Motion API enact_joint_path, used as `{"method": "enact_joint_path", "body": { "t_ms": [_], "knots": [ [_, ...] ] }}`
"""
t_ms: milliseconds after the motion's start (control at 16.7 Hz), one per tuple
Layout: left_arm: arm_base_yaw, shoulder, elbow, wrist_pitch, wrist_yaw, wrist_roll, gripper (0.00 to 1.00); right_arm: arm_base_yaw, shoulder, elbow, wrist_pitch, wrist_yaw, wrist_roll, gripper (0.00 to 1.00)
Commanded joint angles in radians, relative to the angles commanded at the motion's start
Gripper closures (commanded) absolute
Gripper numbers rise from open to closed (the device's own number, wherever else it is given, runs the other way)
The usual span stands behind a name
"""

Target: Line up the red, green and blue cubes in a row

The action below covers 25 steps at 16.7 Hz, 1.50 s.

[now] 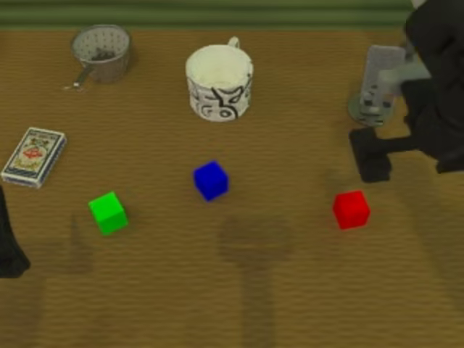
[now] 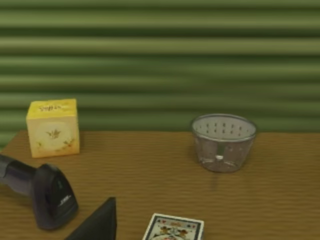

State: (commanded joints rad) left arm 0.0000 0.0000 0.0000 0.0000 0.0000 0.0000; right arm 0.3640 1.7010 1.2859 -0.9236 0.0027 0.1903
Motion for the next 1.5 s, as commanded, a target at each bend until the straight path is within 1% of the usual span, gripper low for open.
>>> {"method": "enact_joint_path", "body": {
  "t_ms": [240, 420, 840, 1020, 1320, 1500],
  "knots": [
    [0.0, 0.0, 0.0, 0.0, 0.0, 0.0, 0.0, 0.056, 0.24, 0.21, -0.133, 0.0, 0.03, 0.0],
    [0.0, 0.0, 0.0, 0.0, 0.0, 0.0, 0.0, 0.079, 0.341, 0.303, -0.183, -0.001, 0.042, 0.0],
    [0.0, 0.0, 0.0, 0.0, 0.0, 0.0, 0.0, 0.079, 0.36, 0.316, -0.186, -0.001, 0.044, 0.0],
    [0.0, 0.0, 0.0, 0.0, 0.0, 0.0, 0.0, 0.082, 0.39, 0.271, -0.116, -0.001, 0.043, 0.0],
    [0.0, 0.0, 0.0, 0.0, 0.0, 0.0, 0.0, 0.085, 0.471, 0.158, 0.088, 0.0, 0.047, 0.0],
    [0.0, 0.0, 0.0, 0.0, 0.0, 0.0, 0.0, 0.085, 0.487, 0.138, 0.117, 0.0, 0.048, 0.0]
  ]
}}
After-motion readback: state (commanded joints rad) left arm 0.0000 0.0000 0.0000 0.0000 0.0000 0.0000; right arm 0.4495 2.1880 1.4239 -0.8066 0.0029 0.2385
